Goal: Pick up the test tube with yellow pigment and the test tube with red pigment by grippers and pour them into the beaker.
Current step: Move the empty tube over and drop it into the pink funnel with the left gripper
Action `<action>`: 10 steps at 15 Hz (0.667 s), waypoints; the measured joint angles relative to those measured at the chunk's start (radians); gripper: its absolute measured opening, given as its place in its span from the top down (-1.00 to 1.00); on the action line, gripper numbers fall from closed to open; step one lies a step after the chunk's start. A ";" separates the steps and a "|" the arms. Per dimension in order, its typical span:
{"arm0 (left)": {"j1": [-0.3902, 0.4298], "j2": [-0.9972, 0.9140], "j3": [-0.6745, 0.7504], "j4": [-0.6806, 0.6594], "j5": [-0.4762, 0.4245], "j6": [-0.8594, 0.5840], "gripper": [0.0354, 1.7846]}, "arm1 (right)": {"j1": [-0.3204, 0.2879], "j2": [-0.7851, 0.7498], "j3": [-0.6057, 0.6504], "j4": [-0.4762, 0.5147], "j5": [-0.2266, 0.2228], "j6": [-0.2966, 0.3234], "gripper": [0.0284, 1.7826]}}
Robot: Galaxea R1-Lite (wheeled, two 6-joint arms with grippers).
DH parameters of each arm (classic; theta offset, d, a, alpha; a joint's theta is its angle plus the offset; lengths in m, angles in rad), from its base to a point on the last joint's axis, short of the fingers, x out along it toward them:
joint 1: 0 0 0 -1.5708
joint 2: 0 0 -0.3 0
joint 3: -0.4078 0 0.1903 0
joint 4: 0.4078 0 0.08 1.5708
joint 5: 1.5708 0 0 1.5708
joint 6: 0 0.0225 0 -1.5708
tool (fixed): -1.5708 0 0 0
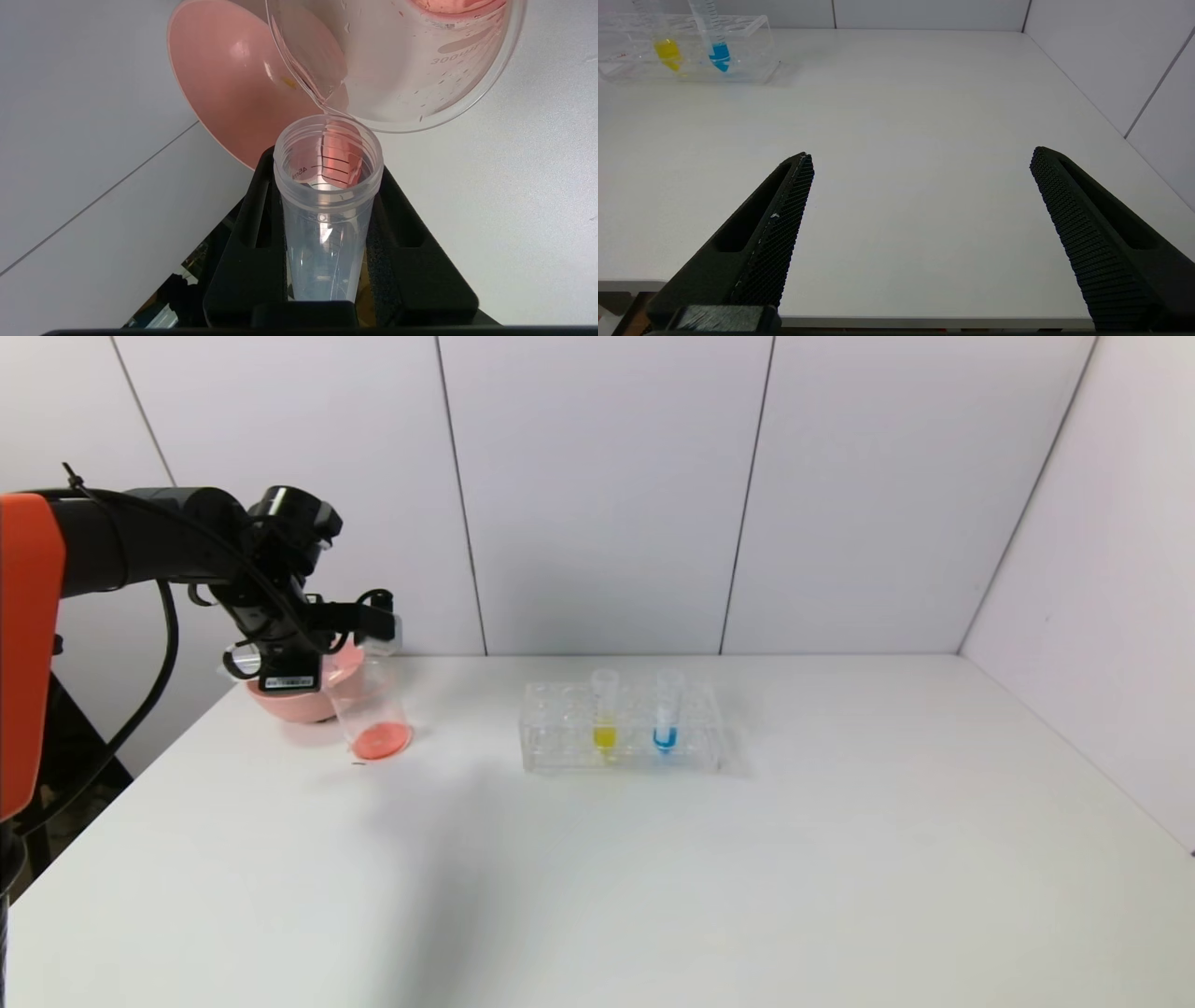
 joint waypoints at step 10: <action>-0.010 0.006 0.000 -0.005 0.058 0.001 0.48 | 0.000 0.000 0.000 0.000 0.000 0.000 -0.91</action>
